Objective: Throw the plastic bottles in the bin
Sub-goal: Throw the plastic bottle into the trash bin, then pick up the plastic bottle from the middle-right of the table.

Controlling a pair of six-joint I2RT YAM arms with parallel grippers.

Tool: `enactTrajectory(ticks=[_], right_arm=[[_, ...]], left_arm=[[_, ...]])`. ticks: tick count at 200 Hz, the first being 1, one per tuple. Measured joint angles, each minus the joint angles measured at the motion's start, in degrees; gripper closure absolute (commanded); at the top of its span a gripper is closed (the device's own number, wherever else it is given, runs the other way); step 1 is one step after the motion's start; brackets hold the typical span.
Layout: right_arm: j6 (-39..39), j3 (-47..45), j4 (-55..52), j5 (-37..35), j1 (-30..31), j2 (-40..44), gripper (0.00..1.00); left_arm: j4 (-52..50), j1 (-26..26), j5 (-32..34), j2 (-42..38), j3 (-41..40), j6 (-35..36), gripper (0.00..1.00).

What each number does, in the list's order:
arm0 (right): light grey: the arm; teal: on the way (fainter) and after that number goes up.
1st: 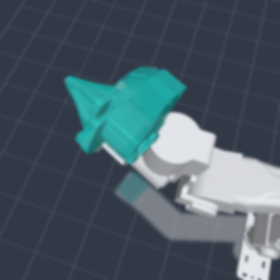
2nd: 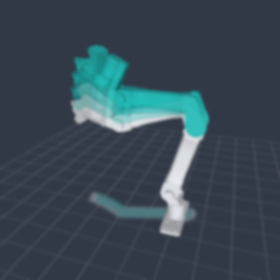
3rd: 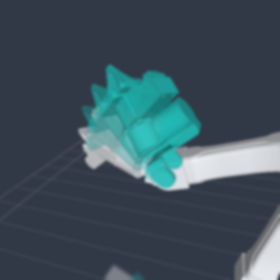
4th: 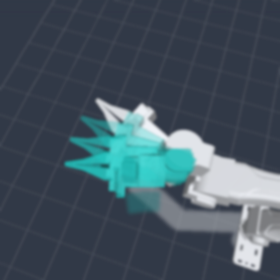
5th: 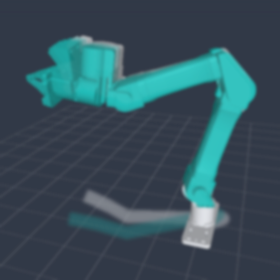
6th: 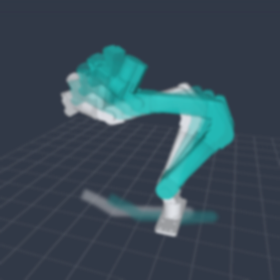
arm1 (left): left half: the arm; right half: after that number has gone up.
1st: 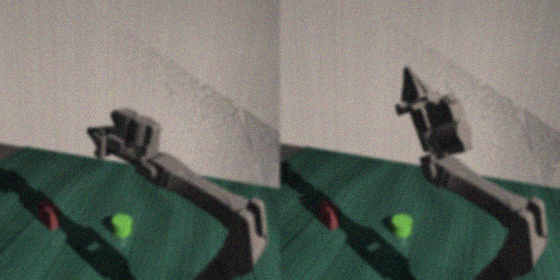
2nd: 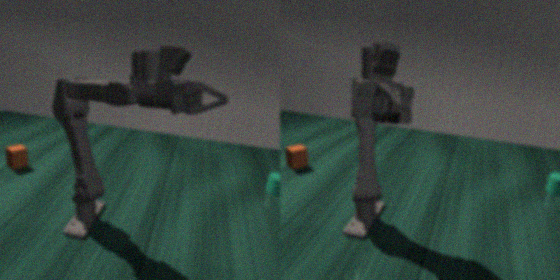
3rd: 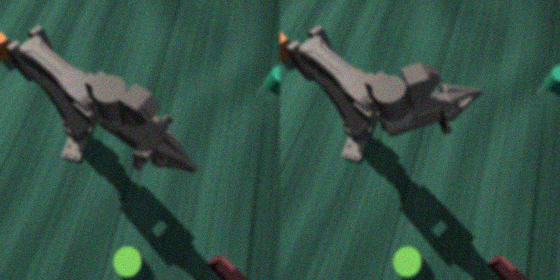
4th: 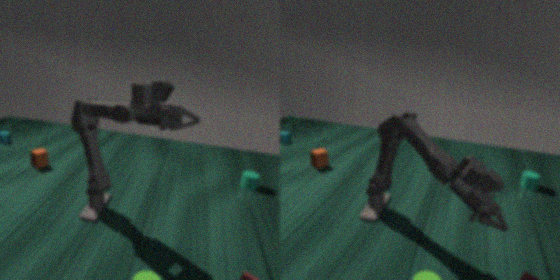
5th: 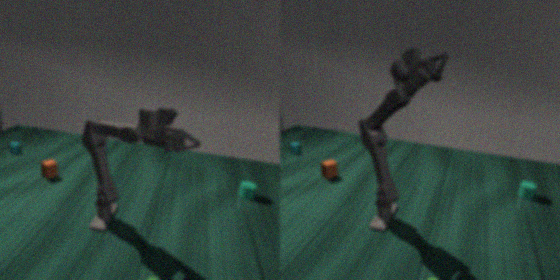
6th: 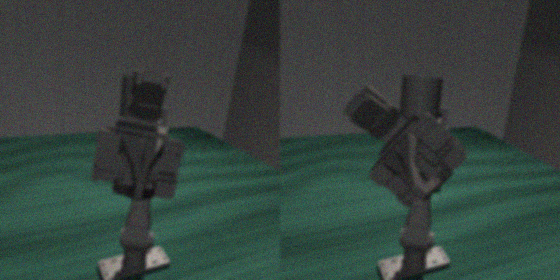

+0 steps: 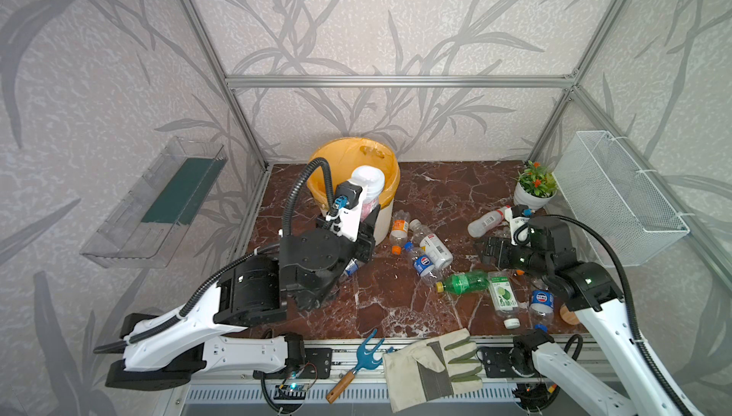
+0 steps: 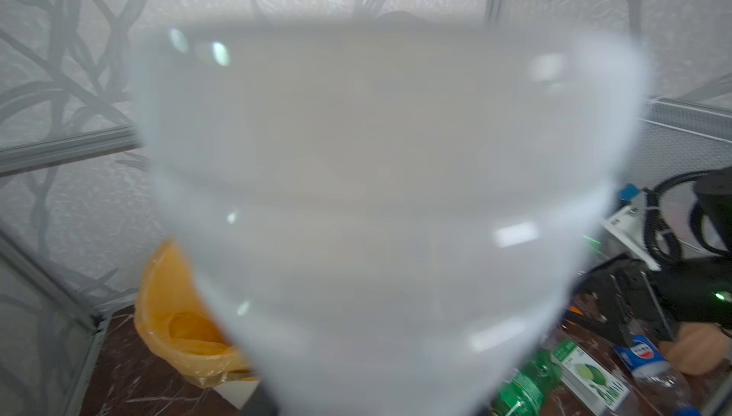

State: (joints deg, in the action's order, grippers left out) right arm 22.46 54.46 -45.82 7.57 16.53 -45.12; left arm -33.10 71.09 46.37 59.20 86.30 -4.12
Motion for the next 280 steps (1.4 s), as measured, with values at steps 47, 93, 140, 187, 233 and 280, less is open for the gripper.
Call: enactTrajectory(ticks=[47,93,140,187,233,280], right_arm=[[-0.3,1.2,0.9,1.5,0.0,-2.2,0.01],[-1.4,2.1,0.1,2.2,0.0,-1.8,0.01],[-1.9,2.1,-2.7,1.0,0.0,-0.4,0.01],[-0.5,-0.8,-6.0,0.5,0.9,-0.5,0.01],[10.4,-9.3,-5.9,-0.7,7.3,-0.4,0.01],[27.6,-16.9,-4.1,-1.0,8.2,1.3,0.01]], left_arm=[[-5.0,-33.0,-15.0,15.6,20.2,-0.7,0.27],[-15.3,-38.8,-28.8,28.5,32.2,-6.2,0.00],[-13.9,-37.2,-33.1,18.1,24.2,-7.3,0.00],[-7.0,-29.3,-31.4,4.2,10.7,-7.5,0.00],[-2.5,-20.9,-28.7,0.2,-2.1,-7.9,0.00],[-2.3,-16.9,-26.4,0.6,-7.0,-5.3,0.00]])
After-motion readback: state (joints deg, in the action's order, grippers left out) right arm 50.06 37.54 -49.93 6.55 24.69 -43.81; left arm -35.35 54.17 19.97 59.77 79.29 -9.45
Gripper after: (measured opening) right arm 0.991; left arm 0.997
